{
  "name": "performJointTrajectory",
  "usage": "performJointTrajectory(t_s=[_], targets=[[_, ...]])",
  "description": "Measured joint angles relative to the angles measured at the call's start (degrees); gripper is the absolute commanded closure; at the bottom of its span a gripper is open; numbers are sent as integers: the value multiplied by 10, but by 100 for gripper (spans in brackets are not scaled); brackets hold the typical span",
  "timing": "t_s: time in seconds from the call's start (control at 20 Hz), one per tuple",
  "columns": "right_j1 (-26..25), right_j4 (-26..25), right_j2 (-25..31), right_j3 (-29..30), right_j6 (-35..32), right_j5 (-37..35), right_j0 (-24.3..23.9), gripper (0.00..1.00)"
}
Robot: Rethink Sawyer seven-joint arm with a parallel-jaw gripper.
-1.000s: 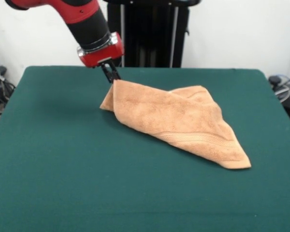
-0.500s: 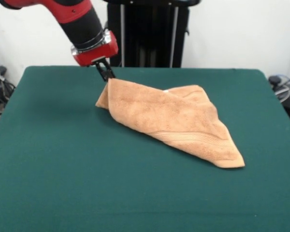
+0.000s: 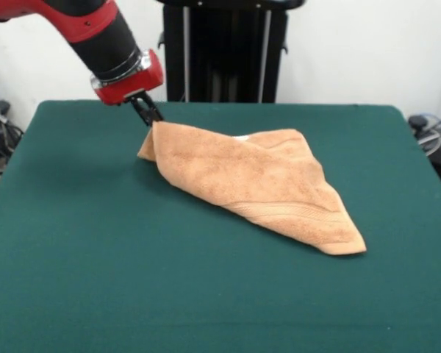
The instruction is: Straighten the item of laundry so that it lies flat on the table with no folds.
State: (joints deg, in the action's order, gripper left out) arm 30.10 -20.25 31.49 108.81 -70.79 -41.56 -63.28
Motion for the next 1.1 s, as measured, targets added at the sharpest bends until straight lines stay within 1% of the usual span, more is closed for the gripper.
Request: performJointTrajectory(t_s=[0.35,0.8,1.1], targets=[[-21,0,16,-32,0,-45,-23,100],[-38,-1,31,-61,5,-77,-49,100],[-49,-1,38,-79,7,-96,-57,100]])
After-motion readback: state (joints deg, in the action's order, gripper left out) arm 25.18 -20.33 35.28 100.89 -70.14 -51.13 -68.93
